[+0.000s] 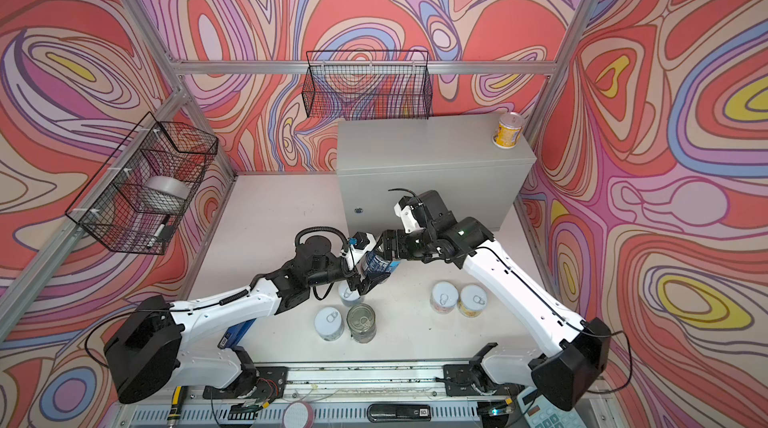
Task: Place and organize the canned foods onto the counter
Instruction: 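Open the right gripper to release the dark blue can to the left gripper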
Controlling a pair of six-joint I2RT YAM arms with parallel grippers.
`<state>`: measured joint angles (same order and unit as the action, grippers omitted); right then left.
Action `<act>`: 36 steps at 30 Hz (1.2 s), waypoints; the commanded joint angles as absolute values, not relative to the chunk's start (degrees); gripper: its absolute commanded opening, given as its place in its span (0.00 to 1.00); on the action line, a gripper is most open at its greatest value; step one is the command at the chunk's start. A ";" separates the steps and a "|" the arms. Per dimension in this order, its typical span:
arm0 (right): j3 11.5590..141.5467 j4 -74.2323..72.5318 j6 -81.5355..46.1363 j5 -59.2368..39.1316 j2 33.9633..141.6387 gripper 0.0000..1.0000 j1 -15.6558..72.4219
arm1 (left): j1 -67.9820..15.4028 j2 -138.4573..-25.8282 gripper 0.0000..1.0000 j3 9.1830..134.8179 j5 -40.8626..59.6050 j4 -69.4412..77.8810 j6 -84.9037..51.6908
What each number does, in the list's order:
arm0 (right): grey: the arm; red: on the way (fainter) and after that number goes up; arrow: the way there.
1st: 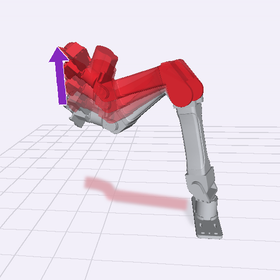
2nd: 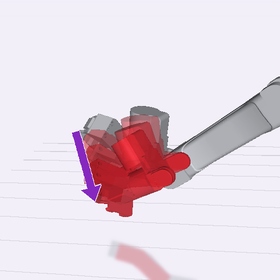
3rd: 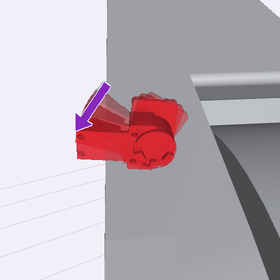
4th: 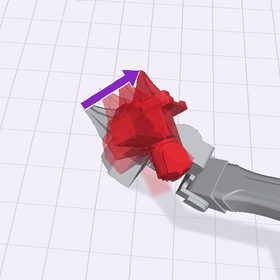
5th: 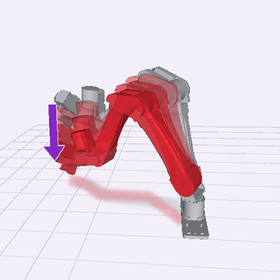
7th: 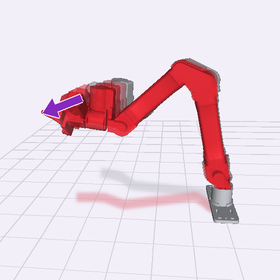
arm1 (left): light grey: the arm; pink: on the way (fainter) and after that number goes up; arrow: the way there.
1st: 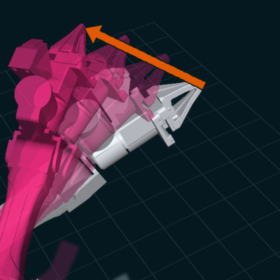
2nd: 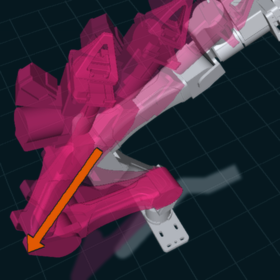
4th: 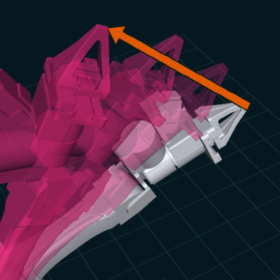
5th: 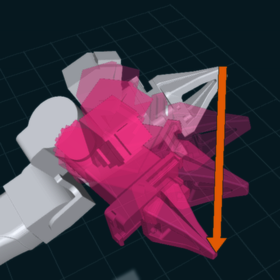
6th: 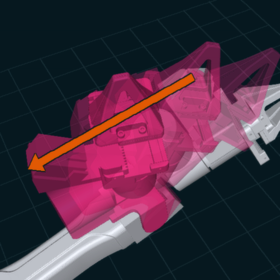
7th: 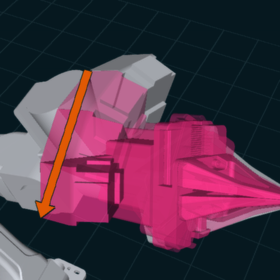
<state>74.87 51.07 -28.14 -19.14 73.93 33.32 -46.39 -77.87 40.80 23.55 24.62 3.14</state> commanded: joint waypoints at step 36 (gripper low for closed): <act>76.11 44.30 -26.06 -17.67 70.66 0.32 33.05 | -46.74 -75.56 0.43 42.80 25.12 24.79 5.66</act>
